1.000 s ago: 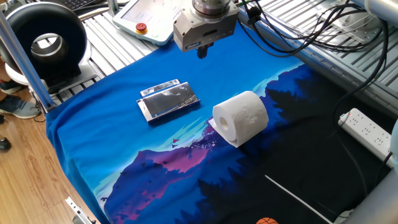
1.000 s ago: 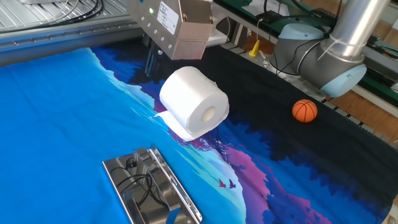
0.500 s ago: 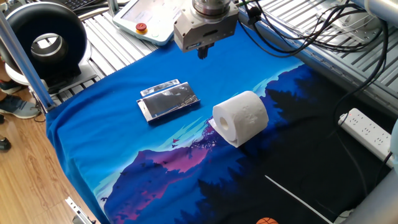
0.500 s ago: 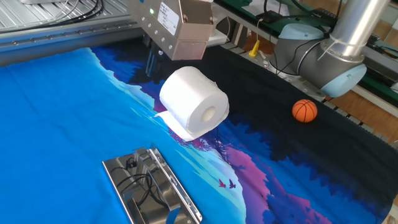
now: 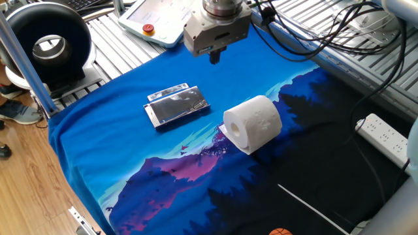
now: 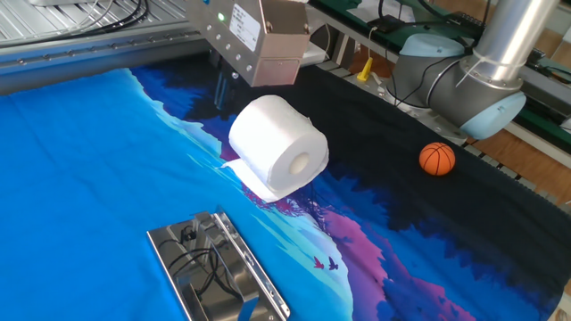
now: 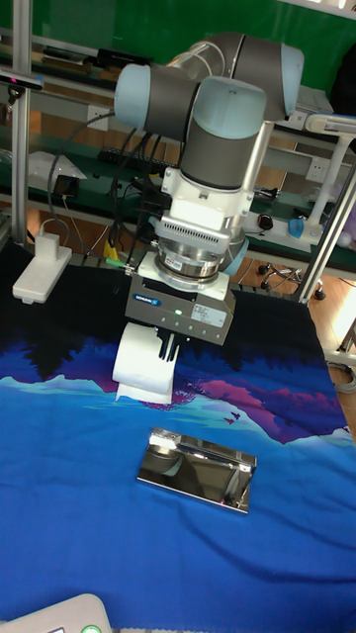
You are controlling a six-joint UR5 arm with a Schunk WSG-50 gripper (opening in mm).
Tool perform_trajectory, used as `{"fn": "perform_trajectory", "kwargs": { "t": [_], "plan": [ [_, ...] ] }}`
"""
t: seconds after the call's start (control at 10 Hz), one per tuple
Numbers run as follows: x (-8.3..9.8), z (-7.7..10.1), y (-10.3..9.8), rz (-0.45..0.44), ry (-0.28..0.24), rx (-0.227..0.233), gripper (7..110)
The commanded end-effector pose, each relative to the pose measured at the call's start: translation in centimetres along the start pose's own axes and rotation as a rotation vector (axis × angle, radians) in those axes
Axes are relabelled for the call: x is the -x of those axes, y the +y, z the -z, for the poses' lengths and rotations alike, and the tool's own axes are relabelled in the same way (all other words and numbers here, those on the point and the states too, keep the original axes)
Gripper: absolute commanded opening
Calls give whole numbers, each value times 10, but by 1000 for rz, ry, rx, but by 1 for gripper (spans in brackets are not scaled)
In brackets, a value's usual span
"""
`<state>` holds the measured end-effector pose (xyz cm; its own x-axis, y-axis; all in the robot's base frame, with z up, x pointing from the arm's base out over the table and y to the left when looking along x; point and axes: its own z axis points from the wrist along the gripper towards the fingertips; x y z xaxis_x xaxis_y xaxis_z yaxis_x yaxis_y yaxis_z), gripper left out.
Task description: Put the toilet paper on its holder
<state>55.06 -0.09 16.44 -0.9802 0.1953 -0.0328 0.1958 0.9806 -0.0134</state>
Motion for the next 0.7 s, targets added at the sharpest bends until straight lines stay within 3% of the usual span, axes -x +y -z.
{"fn": "perform_trajectory", "kwargs": {
  "t": [0.0,0.6],
  "plan": [
    [-26,2,0,-8,101,2,7],
    [-35,-8,-8,-24,123,2,7]
  ]
}}
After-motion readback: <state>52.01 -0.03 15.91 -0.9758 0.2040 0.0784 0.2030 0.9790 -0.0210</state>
